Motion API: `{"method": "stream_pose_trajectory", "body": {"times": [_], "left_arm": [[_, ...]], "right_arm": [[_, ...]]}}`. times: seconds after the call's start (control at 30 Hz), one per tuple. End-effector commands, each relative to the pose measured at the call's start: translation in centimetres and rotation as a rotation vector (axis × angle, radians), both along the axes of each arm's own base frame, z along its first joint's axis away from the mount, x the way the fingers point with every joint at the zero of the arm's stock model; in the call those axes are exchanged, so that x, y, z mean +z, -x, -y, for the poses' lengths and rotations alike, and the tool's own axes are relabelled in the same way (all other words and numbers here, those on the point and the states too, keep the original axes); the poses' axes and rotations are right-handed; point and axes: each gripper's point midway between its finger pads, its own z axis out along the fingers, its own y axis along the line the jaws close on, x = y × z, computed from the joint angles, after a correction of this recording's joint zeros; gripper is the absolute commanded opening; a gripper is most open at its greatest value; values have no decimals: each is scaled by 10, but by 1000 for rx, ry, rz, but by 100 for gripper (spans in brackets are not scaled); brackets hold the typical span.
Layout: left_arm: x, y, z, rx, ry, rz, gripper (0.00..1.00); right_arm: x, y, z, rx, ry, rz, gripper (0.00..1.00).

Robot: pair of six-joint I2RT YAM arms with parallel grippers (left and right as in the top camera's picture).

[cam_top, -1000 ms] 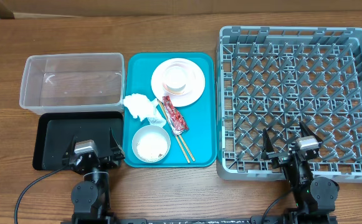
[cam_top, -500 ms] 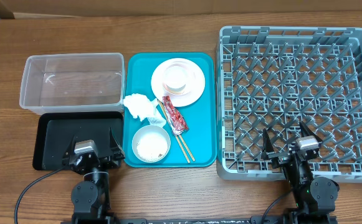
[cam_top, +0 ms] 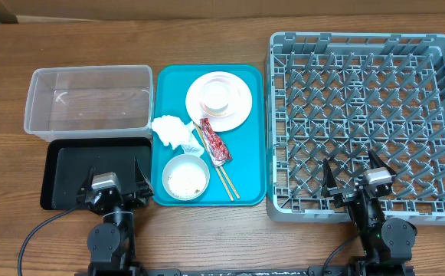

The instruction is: Sort waste into correct bins and load items into the dishwasher

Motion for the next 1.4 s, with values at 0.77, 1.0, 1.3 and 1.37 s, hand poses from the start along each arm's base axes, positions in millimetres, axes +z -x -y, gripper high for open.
{"method": "stream_pose_trajectory", "body": {"times": [0.77, 1.0, 1.3, 1.37], "left_arm": [[178, 47, 68, -414, 147, 221, 100], [233, 28, 79, -452, 170, -56, 100], [224, -3, 92, -470, 269, -754, 100], [217, -14, 92, -457, 284, -836, 100]], "right_arm": [[-1, 0, -3, 14, 0, 7, 100], [-1, 0, -3, 14, 0, 7, 100], [-1, 0, -3, 14, 0, 7, 100], [-1, 0, -3, 14, 0, 7, 100]]}}
